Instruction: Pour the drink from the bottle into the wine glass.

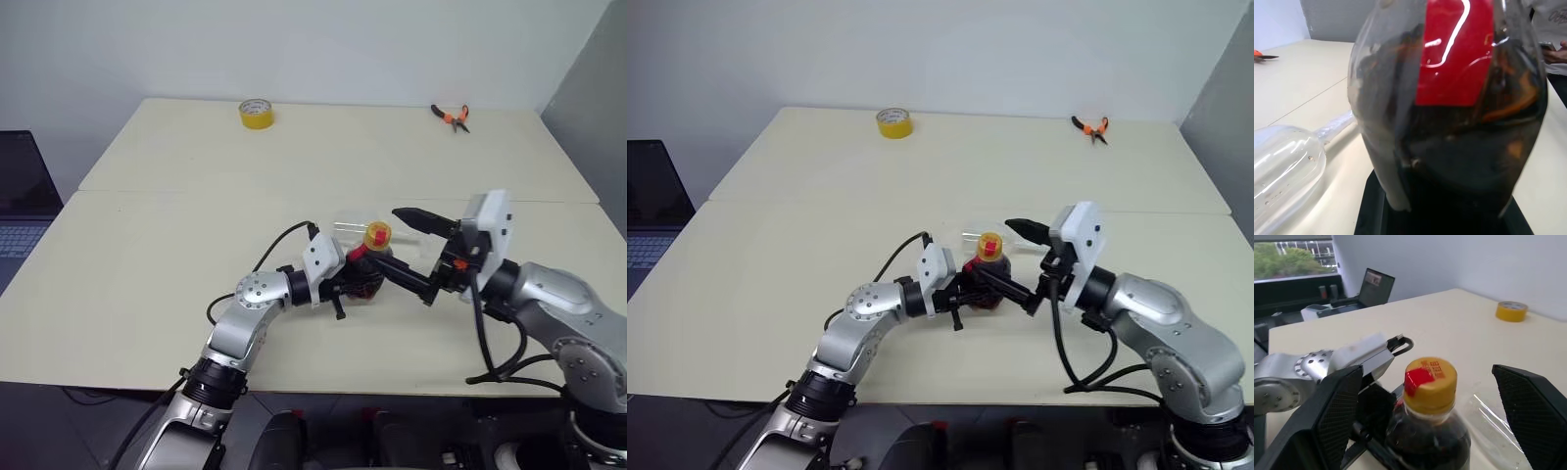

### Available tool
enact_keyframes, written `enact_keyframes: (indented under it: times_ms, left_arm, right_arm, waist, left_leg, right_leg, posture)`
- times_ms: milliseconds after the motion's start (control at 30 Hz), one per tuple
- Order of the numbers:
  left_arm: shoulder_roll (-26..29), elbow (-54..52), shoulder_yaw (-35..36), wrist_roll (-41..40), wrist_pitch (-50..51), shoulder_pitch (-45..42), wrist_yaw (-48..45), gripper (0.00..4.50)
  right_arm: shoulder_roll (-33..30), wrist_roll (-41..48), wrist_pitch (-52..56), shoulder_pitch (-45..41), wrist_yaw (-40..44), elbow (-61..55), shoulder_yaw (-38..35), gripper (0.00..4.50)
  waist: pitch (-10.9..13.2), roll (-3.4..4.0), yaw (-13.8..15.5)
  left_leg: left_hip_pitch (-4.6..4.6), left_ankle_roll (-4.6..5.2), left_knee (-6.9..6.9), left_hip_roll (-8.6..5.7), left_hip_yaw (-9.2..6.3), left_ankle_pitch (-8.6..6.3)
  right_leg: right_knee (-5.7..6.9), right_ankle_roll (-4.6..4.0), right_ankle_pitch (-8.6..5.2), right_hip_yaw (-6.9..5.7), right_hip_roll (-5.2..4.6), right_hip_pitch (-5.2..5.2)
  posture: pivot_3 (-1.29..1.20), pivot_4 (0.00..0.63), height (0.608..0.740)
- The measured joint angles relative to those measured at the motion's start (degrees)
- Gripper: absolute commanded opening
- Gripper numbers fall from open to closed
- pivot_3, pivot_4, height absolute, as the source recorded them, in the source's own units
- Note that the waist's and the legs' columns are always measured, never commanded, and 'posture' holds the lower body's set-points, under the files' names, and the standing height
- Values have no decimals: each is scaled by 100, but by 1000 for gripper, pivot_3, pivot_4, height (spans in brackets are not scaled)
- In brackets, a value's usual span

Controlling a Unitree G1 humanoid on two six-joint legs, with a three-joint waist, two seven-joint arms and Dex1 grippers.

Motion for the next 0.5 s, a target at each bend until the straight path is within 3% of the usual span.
enact_keyframes:
  times_ms: [233, 500]
  left_arm:
    - [1, 41, -2, 0, -6, -29, -85, 636]
    - [-6, 57, -8, 19, -7, -29, -91, 635]
  right_arm:
    - [613, -740, -126, -92, -638, 124, 426, 4500]
    - [585, -705, -120, -17, -599, 147, 247, 4500]
  waist:
    - [0, 0, 27]
    - [0, 0, 23]
  left_leg:
    - [-4, -1, 2, -6, -1, 0]
    - [-3, 0, 1, -4, -1, 0]
  right_leg:
    - [-3, 0, 0, -3, -7, 0]
    - [-2, 0, 0, -4, -6, -1]
  posture:
    - [0, 150, 740]
    - [0, 150, 740]
